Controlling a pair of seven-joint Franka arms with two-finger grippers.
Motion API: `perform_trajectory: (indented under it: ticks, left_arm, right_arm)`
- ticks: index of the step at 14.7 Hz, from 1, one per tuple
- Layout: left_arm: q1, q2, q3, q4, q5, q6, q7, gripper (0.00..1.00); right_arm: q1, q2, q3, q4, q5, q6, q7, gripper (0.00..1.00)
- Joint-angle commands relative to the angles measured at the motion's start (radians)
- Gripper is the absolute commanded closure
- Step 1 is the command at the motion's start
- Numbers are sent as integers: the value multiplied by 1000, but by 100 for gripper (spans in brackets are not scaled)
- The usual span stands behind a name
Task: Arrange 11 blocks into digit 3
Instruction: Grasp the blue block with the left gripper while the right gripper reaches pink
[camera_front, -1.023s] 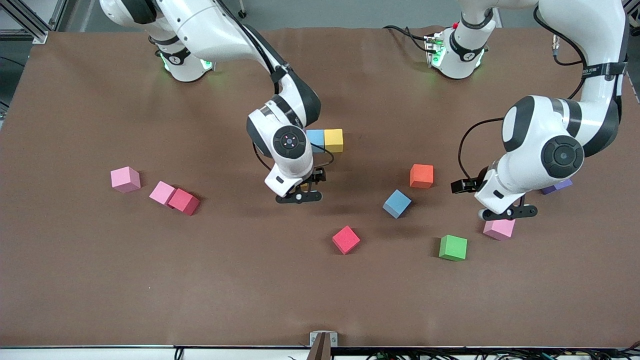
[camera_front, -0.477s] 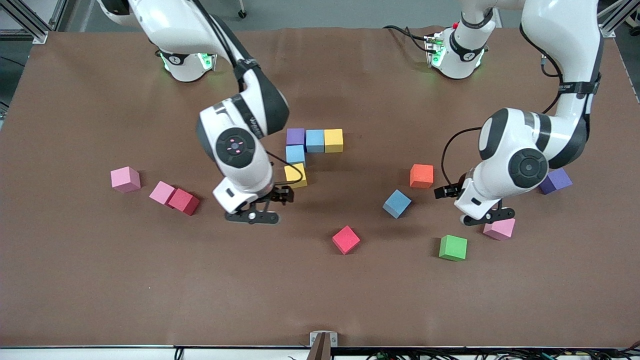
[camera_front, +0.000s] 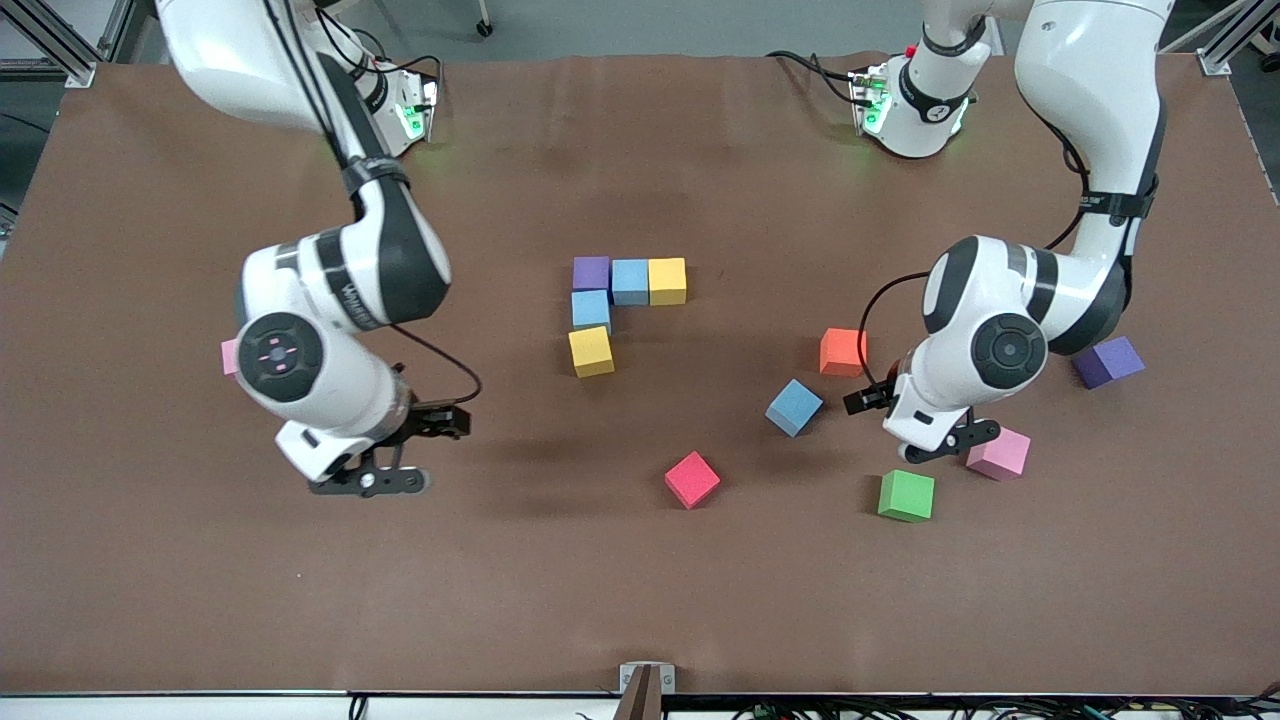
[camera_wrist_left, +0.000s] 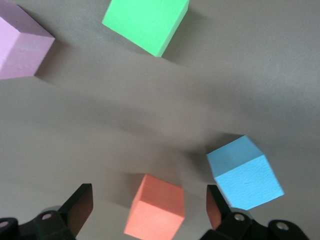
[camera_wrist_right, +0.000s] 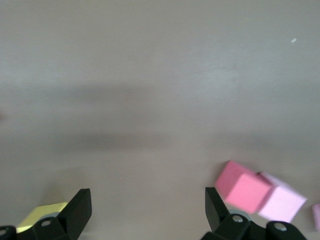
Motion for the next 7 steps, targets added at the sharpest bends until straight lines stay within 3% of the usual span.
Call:
perform_trajectory:
  ticks: [1, 7]
  left_arm:
    - [-33, 12, 5, 24, -28, 2, -90, 0]
    - [-75, 26, 3, 22, -36, 31, -239, 0]
  right_arm:
    - [-70, -22, 17, -23, 0, -2, -104, 0]
    - [-231, -13, 17, -36, 8, 6, -276, 0]
